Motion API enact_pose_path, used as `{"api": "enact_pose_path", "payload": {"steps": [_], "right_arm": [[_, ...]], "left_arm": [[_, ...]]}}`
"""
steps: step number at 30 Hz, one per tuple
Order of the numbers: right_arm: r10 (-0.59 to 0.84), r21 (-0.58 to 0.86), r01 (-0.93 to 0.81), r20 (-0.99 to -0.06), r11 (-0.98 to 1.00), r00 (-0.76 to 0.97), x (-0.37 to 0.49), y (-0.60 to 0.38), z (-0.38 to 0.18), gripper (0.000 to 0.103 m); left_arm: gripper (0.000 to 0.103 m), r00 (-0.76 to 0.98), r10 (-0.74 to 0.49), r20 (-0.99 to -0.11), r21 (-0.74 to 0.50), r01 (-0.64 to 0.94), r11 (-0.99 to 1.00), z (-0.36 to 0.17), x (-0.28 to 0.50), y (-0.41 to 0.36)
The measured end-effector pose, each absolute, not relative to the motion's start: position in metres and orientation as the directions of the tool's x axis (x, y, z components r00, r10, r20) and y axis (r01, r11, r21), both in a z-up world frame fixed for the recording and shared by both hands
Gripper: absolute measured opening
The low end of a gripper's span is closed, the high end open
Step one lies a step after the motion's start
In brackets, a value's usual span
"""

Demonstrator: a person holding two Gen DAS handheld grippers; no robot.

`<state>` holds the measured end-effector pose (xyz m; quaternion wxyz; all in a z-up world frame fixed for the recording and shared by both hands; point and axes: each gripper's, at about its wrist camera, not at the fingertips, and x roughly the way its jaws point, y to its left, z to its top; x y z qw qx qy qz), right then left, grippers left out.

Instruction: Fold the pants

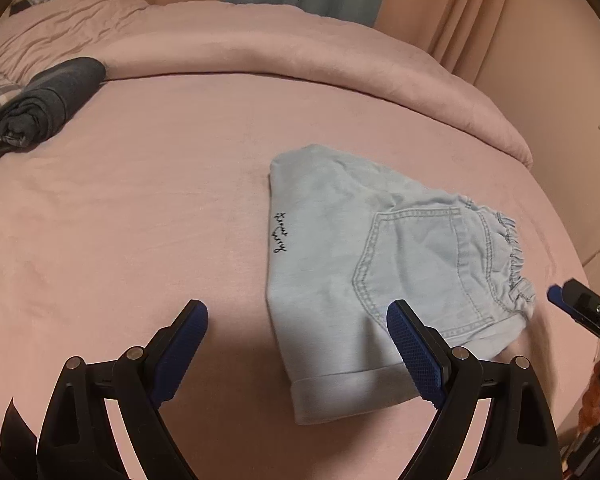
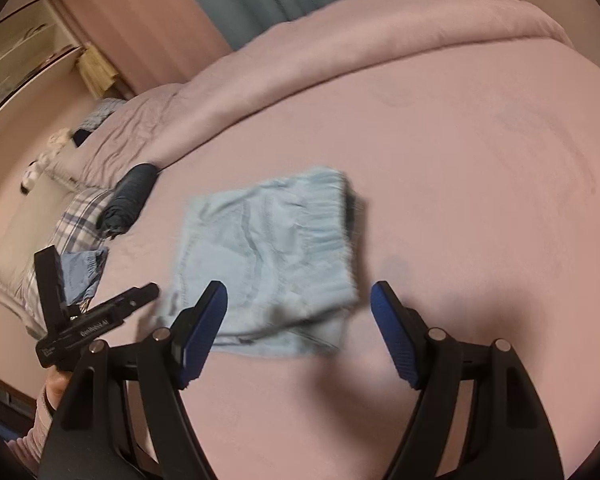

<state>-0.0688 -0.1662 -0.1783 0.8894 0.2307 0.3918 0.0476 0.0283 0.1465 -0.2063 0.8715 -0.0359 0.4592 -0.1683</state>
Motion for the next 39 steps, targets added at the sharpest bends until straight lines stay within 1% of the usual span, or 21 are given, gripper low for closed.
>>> {"api": "enact_pose_path", "payload": {"steps": [2, 6, 9, 12, 16, 19, 22, 26, 28, 30, 32, 34, 35, 36, 37, 38, 39], "right_arm": [[0.279, 0.448, 0.069, -0.662, 0.891, 0.695, -0.061, -0.156, -0.176, 0.072], [0.333, 0.466, -0.002, -0.629, 0.885, 0.702, -0.051, -0.136, -0.178, 0.072], [0.327, 0.450, 0.010, -0.664, 0.893, 0.673, -0.048, -0.128, -0.193, 0.071], [0.316, 0.425, 0.050, -0.740, 0.904, 0.594, -0.043, -0.127, -0.219, 0.069], [0.271, 0.350, 0.025, -0.766, 0.936, 0.583, -0.045, -0.115, -0.219, 0.069], [0.259, 0.332, 0.024, -0.776, 0.943, 0.574, -0.042, -0.111, -0.217, 0.070], [0.304, 0.414, 0.052, -0.743, 0.909, 0.597, -0.045, -0.118, -0.211, 0.070], [0.391, 0.568, 0.057, -0.632, 0.821, 0.669, -0.068, -0.141, -0.204, 0.073], [0.416, 0.629, 0.057, -0.576, 0.775, 0.704, -0.073, -0.149, -0.201, 0.073], [0.432, 0.663, 0.044, -0.535, 0.747, 0.726, -0.073, -0.153, -0.199, 0.073], [0.424, 0.651, 0.043, -0.542, 0.758, 0.726, -0.067, -0.150, -0.198, 0.073], [0.416, 0.625, 0.048, -0.574, 0.780, 0.705, -0.059, -0.144, -0.203, 0.073], [0.401, 0.596, 0.066, -0.614, 0.800, 0.680, -0.054, -0.141, -0.208, 0.071], [0.382, 0.561, 0.081, -0.656, 0.824, 0.651, -0.050, -0.136, -0.213, 0.071], [0.370, 0.531, 0.080, -0.682, 0.843, 0.631, -0.048, -0.131, -0.217, 0.071], [0.352, 0.491, 0.064, -0.703, 0.869, 0.618, -0.048, -0.125, -0.219, 0.071], [0.336, 0.457, 0.043, -0.713, 0.889, 0.615, -0.048, -0.120, -0.219, 0.071]], "left_arm": [[0.091, 0.523, -0.329, -0.786, -0.212, 0.271, 0.939, -0.206, 0.030, 0.142], [0.091, 0.527, -0.318, -0.788, -0.183, 0.292, 0.939, -0.208, 0.036, 0.128], [0.091, 0.510, -0.316, -0.800, -0.177, 0.302, 0.937, -0.216, 0.037, 0.122], [0.091, 0.486, -0.299, -0.821, -0.158, 0.310, 0.938, -0.226, 0.040, 0.117], [0.091, 0.466, -0.307, -0.830, -0.176, 0.303, 0.937, -0.229, 0.044, 0.117], [0.091, 0.467, -0.351, -0.811, -0.224, 0.307, 0.925, -0.219, 0.046, 0.128], [0.091, 0.466, -0.385, -0.797, -0.284, 0.274, 0.919, -0.210, 0.062, 0.149], [0.091, 0.461, -0.365, -0.808, -0.303, 0.207, 0.931, -0.214, 0.097, 0.165], [0.091, 0.444, -0.387, -0.809, -0.343, 0.178, 0.922, -0.218, 0.117, 0.166], [0.091, 0.422, -0.411, -0.808, -0.373, 0.175, 0.911, -0.223, 0.129, 0.161], [0.091, 0.411, -0.405, -0.817, -0.372, 0.161, 0.914, -0.231, 0.143, 0.155], [0.088, 0.419, -0.415, -0.808, -0.387, 0.155, 0.909, -0.235, 0.155, 0.150], [0.080, 0.430, -0.417, -0.801, -0.388, 0.158, 0.908, -0.234, 0.157, 0.147], [0.076, 0.440, -0.406, -0.801, -0.375, 0.161, 0.913, -0.233, 0.162, 0.143], [0.075, 0.449, -0.374, -0.811, -0.335, 0.167, 0.927, -0.233, 0.165, 0.136], [0.068, 0.459, -0.338, -0.822, -0.282, 0.186, 0.941, -0.234, 0.166, 0.129], [0.064, 0.467, -0.311, -0.828, -0.232, 0.219, 0.948, -0.236, 0.165, 0.120]]}}
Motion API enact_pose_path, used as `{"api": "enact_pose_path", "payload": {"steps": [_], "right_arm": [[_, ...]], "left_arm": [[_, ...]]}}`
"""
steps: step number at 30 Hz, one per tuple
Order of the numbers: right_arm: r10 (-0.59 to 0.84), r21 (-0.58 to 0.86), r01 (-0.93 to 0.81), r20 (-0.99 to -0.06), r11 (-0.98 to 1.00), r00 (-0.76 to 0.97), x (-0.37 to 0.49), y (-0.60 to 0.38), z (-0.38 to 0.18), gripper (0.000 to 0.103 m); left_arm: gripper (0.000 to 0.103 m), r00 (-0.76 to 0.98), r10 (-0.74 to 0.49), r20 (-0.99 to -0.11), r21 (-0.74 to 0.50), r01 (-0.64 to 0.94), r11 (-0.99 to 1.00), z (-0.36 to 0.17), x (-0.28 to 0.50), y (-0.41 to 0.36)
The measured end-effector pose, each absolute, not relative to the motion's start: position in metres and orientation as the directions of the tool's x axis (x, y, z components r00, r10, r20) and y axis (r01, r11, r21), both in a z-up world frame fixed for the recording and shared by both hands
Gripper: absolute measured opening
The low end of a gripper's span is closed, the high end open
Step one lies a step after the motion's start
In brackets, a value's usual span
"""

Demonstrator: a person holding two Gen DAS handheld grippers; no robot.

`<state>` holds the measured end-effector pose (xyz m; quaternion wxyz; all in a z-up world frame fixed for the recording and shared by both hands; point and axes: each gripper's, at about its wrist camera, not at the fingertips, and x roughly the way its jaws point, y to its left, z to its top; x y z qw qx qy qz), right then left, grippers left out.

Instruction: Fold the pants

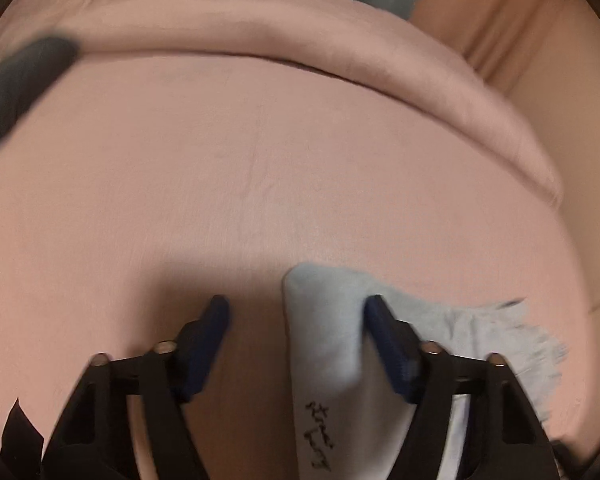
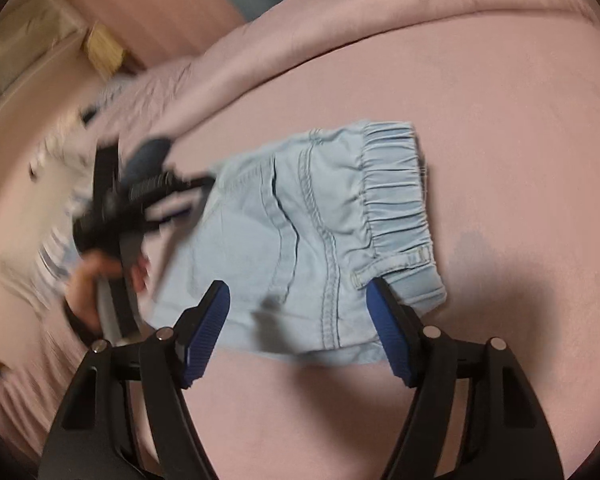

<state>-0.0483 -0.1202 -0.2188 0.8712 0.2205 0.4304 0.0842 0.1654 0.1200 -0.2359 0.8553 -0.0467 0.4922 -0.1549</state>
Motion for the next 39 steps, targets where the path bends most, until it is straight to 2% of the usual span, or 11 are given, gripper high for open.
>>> {"api": "enact_pose_path", "payload": {"steps": [2, 4, 5, 6, 12, 19, 22, 31, 39], "right_arm": [[0.311, 0.397, 0.012, -0.738, 0.918, 0.600, -0.049, -0.111, -0.217, 0.071], [0.307, 0.383, 0.003, -0.743, 0.924, 0.595, -0.049, -0.108, -0.217, 0.072], [0.318, 0.399, 0.005, -0.737, 0.917, 0.597, -0.048, -0.110, -0.217, 0.072], [0.330, 0.420, 0.010, -0.728, 0.908, 0.601, -0.051, -0.113, -0.217, 0.072], [0.419, 0.565, 0.036, -0.652, 0.824, 0.632, -0.066, -0.134, -0.216, 0.073], [0.411, 0.614, 0.056, -0.590, 0.787, 0.695, -0.084, -0.140, -0.203, 0.075], [0.398, 0.628, 0.072, -0.574, 0.775, 0.716, -0.089, -0.146, -0.196, 0.077], [0.380, 0.650, 0.144, -0.593, 0.747, 0.710, -0.106, -0.162, -0.202, 0.078], [0.394, 0.663, 0.177, -0.615, 0.727, 0.683, -0.109, -0.166, -0.211, 0.078]], "left_arm": [[0.063, 0.494, -0.267, -0.827, -0.165, 0.241, 0.956, -0.236, 0.165, 0.109], [0.065, 0.518, -0.258, -0.816, -0.164, 0.220, 0.962, -0.233, 0.166, 0.112], [0.072, 0.520, -0.248, -0.818, -0.161, 0.206, 0.965, -0.233, 0.166, 0.116], [0.074, 0.523, -0.235, -0.819, -0.155, 0.193, 0.969, -0.231, 0.166, 0.119], [0.074, 0.563, -0.231, -0.794, -0.111, 0.240, 0.965, -0.202, 0.134, 0.133], [0.074, 0.541, -0.299, -0.786, -0.166, 0.280, 0.945, -0.188, 0.082, 0.151], [0.074, 0.504, -0.368, -0.781, -0.247, 0.293, 0.924, -0.190, 0.064, 0.158], [0.074, 0.410, -0.485, -0.772, -0.438, 0.209, 0.874, -0.204, 0.031, 0.176], [0.075, 0.407, -0.482, -0.775, -0.459, 0.162, 0.874, -0.205, 0.013, 0.181]]}}
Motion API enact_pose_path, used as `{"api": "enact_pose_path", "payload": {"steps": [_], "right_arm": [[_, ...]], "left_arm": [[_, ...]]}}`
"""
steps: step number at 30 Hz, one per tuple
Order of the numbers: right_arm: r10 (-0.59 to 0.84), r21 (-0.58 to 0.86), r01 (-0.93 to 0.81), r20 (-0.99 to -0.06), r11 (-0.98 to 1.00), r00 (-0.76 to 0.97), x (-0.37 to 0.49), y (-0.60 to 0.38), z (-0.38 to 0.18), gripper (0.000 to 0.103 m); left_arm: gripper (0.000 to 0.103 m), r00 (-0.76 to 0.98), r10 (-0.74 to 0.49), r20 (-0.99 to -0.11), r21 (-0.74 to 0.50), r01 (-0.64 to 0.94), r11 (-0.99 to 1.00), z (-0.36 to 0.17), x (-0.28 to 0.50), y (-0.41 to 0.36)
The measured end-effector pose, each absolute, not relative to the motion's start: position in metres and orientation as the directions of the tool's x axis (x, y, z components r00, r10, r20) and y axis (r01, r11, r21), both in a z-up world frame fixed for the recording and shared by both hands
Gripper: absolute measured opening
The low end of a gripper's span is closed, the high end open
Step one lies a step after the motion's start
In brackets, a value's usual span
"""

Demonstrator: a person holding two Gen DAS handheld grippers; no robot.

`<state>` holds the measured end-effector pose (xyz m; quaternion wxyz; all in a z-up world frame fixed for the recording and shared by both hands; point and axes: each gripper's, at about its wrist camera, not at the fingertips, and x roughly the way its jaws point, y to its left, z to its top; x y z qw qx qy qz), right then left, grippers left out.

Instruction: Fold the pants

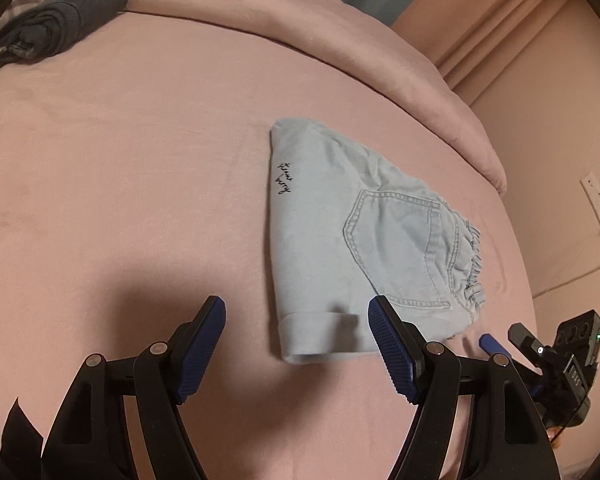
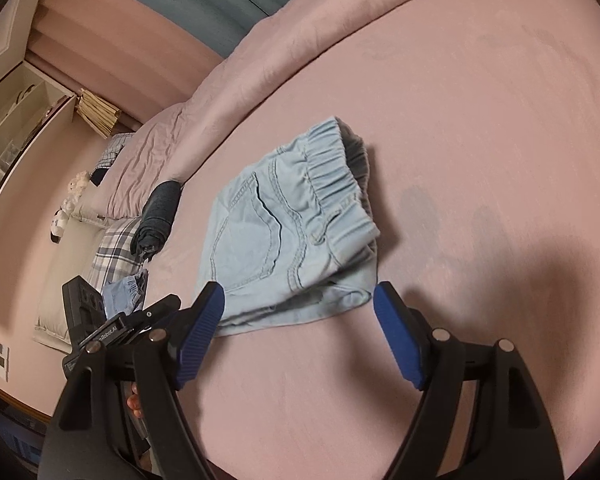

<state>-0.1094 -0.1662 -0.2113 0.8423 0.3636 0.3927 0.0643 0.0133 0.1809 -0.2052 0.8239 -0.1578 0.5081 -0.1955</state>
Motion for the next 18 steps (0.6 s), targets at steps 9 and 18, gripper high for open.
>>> {"api": "enact_pose_path", "payload": {"steps": [9, 18], "right_arm": [[0.405, 0.662, 0.199, -0.639, 0.723, 0.654, -0.106, -0.173, -0.221, 0.081], [0.358, 0.611, 0.244, -0.692, 0.753, 0.627, -0.085, -0.183, -0.230, 0.089]], "left_arm": [[0.083, 0.435, -0.443, -0.784, -0.424, 0.145, 0.894, -0.208, 0.008, 0.192], [0.090, 0.417, -0.436, -0.798, -0.429, 0.117, 0.896, -0.224, 0.034, 0.196]]}}
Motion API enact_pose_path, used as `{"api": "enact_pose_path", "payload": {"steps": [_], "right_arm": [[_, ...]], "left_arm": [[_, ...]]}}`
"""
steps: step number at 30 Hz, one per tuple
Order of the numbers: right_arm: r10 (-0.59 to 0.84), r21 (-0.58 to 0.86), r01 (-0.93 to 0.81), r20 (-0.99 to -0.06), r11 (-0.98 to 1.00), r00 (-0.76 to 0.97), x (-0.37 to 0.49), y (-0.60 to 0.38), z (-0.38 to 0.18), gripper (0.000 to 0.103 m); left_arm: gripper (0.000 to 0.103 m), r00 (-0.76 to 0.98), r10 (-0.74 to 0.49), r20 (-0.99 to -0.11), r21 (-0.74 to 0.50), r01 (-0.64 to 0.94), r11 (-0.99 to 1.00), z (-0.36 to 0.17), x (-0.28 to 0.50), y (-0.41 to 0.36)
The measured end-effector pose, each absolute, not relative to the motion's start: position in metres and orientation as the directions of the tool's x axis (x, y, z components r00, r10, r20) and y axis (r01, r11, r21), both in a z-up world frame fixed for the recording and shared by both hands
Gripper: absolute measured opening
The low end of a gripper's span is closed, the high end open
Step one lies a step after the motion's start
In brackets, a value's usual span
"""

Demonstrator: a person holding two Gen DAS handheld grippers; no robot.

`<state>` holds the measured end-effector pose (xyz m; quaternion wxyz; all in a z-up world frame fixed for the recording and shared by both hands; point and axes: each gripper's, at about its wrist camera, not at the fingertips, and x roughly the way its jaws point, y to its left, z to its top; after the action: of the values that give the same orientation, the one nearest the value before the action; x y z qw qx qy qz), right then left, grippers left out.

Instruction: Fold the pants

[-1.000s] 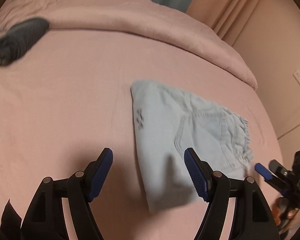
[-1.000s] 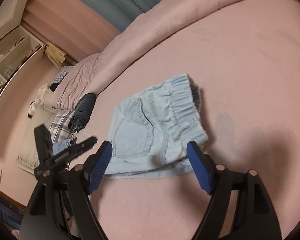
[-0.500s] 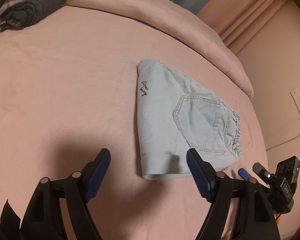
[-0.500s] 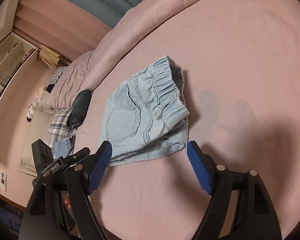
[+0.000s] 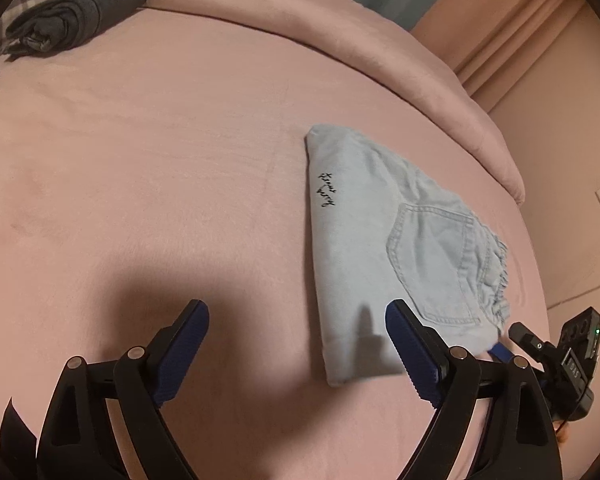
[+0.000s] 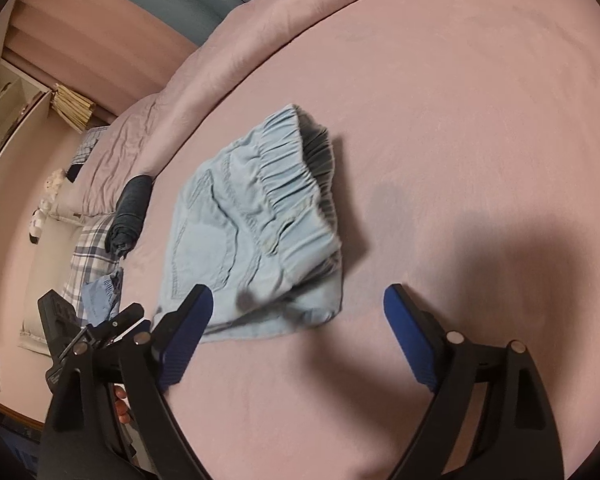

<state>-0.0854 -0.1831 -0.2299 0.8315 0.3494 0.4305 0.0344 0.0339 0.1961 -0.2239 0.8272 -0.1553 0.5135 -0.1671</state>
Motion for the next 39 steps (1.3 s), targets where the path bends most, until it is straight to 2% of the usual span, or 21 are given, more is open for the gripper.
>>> {"api": "enact_pose_path", "payload": {"steps": [7, 12, 29, 31, 33, 36, 38, 39], "right_arm": [[0.378, 0.607, 0.219, -0.696, 0.764, 0.610, -0.064, -0.185, -0.238, 0.091], [0.436, 0.639, 0.185, -0.680, 0.747, 0.589, -0.049, -0.188, -0.242, 0.099], [0.450, 0.594, 0.092, -0.693, 0.799, 0.562, -0.016, -0.163, -0.244, 0.099], [0.458, 0.602, 0.087, -0.686, 0.794, 0.565, -0.016, -0.165, -0.245, 0.095], [0.450, 0.597, 0.097, -0.693, 0.797, 0.563, -0.015, -0.164, -0.244, 0.088], [0.440, 0.599, 0.122, -0.696, 0.791, 0.568, -0.017, -0.168, -0.244, 0.074], [0.425, 0.601, 0.145, -0.696, 0.786, 0.579, -0.022, -0.174, -0.245, 0.055], [0.419, 0.603, 0.156, -0.695, 0.782, 0.584, -0.025, -0.177, -0.246, 0.051]], "left_arm": [[0.090, 0.381, -0.449, -0.808, -0.431, 0.135, 0.892, -0.234, 0.051, 0.191], [0.090, 0.361, -0.485, -0.797, -0.463, 0.150, 0.873, -0.236, 0.062, 0.191], [0.090, 0.293, -0.552, -0.781, -0.488, 0.268, 0.831, -0.241, 0.076, 0.151], [0.086, 0.291, -0.565, -0.772, -0.499, 0.272, 0.822, -0.242, 0.076, 0.148], [0.072, 0.297, -0.561, -0.773, -0.496, 0.269, 0.826, -0.243, 0.078, 0.147], [0.057, 0.297, -0.568, -0.767, -0.511, 0.253, 0.822, -0.244, 0.078, 0.151], [0.054, 0.293, -0.571, -0.767, -0.517, 0.244, 0.820, -0.244, 0.079, 0.154], [0.051, 0.294, -0.567, -0.769, -0.513, 0.244, 0.823, -0.245, 0.078, 0.154]]}}
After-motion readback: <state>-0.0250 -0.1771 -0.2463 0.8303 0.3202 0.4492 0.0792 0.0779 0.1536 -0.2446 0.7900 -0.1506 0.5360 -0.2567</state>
